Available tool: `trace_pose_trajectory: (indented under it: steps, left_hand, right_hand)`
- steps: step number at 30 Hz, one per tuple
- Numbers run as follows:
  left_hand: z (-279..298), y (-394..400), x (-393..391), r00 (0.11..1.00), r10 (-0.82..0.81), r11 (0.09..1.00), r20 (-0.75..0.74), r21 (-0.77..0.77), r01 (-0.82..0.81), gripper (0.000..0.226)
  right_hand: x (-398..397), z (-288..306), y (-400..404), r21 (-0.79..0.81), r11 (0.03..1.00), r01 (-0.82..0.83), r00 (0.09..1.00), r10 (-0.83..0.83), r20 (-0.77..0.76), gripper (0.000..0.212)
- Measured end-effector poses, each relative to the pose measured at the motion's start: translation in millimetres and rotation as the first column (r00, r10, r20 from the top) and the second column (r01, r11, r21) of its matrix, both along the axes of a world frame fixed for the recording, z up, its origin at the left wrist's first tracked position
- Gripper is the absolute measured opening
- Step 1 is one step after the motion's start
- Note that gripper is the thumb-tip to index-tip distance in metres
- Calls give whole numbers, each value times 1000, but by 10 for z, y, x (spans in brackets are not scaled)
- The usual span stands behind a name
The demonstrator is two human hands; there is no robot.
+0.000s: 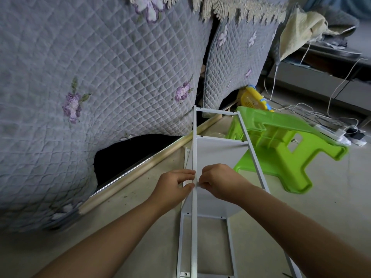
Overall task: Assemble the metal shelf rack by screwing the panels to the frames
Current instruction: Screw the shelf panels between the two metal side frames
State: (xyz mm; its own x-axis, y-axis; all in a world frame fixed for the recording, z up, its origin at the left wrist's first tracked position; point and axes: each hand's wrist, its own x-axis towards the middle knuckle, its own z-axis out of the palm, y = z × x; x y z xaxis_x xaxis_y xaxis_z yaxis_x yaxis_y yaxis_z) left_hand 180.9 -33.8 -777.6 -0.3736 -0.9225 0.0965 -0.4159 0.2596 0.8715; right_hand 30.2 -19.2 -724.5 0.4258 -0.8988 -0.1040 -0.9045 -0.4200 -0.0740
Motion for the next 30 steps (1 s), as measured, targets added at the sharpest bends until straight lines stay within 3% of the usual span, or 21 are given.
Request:
trace_pose_trajectory:
  steps: [5, 9, 12, 15, 17, 20, 22, 25, 30]
  left_hand:
    - [15, -24, -33, 998, 5, 999, 69, -53, -1, 29]
    - [116, 11, -110, 983, 114, 970, 144, -228, -80, 27]
    - [220, 150, -318, 981, 30, 918, 190, -393, 48, 32]
    - [217, 355, -734, 944, -172, 819, 281, -491, 296, 40]
    - [214, 529, -1050, 890, -260, 801, 375, -431, 416, 53]
    - [207, 705, -1420, 804, -304, 832, 511, -269, 485, 74]
    - [148, 736, -1575, 742, -260, 824, 618, -259, 505, 69]
    - [20, 732, -1631, 682, -213, 801, 700, -275, 532, 59]
    - [18, 761, -1618, 679, -215, 798, 701, -274, 536, 74]
  right_hand:
    - [-236, 73, 151, 17, 990, 138, 972, -139, 188, 41]
    - [-835, 95, 558, -110, 948, 300, 902, -244, 355, 23]
    - [-1337, -98, 1053, -82, 807, 585, 739, -488, 463, 13]
    - [-1803, -592, 1558, 149, 623, 768, 554, -763, 332, 19]
    - [-1990, -1008, 1879, 287, 520, 804, 502, -854, 140, 23]
    - [-2016, -1592, 2245, 443, 444, 779, 550, -823, -143, 29]
    - [-1906, -1930, 2424, 483, 384, 787, 548, -794, -262, 37]
    - [-1699, -2345, 2659, 539, 300, 787, 537, -763, -360, 34]
    - [-1560, -2544, 2848, 517, 229, 825, 448, -822, -351, 31]
